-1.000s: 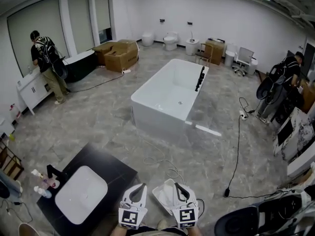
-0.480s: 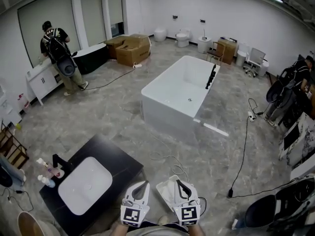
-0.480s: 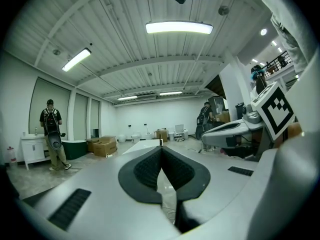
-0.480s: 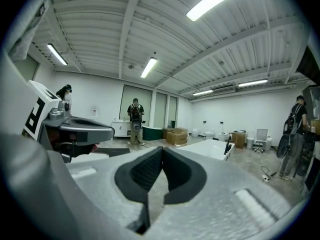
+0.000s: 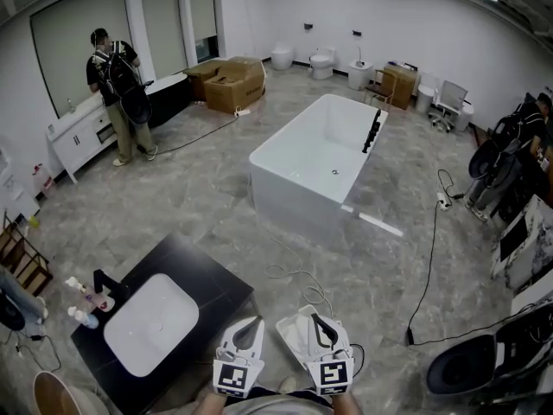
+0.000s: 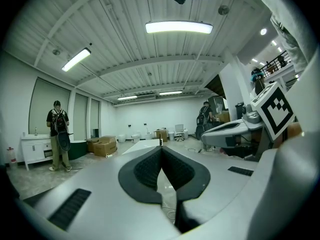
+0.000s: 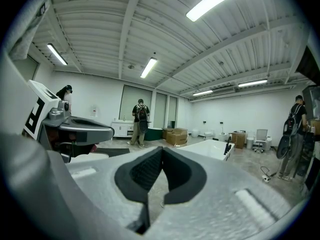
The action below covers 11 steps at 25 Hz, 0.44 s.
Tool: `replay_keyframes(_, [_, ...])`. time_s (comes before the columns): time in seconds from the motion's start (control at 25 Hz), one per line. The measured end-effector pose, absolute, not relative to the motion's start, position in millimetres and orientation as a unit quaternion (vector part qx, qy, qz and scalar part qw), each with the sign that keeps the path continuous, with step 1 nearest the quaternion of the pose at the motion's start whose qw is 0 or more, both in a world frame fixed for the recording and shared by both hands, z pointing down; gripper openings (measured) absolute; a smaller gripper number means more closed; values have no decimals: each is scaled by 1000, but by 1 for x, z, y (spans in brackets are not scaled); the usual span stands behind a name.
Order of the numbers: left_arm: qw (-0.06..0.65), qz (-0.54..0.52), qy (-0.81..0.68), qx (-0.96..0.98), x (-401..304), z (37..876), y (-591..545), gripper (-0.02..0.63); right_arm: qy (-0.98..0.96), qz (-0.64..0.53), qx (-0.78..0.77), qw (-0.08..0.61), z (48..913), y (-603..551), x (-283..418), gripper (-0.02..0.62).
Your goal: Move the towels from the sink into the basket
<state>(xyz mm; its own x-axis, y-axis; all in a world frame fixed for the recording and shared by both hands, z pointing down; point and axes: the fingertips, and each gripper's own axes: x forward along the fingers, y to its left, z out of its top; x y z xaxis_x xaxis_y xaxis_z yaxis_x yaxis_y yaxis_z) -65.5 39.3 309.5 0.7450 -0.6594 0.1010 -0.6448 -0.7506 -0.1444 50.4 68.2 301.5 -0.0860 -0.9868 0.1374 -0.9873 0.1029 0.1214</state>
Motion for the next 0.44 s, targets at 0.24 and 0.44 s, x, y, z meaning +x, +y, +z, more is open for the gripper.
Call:
replay_keyframes(0.24, [32, -66, 356, -932, -66, 304, 42, 9, -737, 5, 669, 93, 300, 71, 50, 0])
replay_keyframes(0.44, [56, -75, 351, -932, -67, 309, 42, 8, -737, 1, 670, 91, 300, 72, 52, 0])
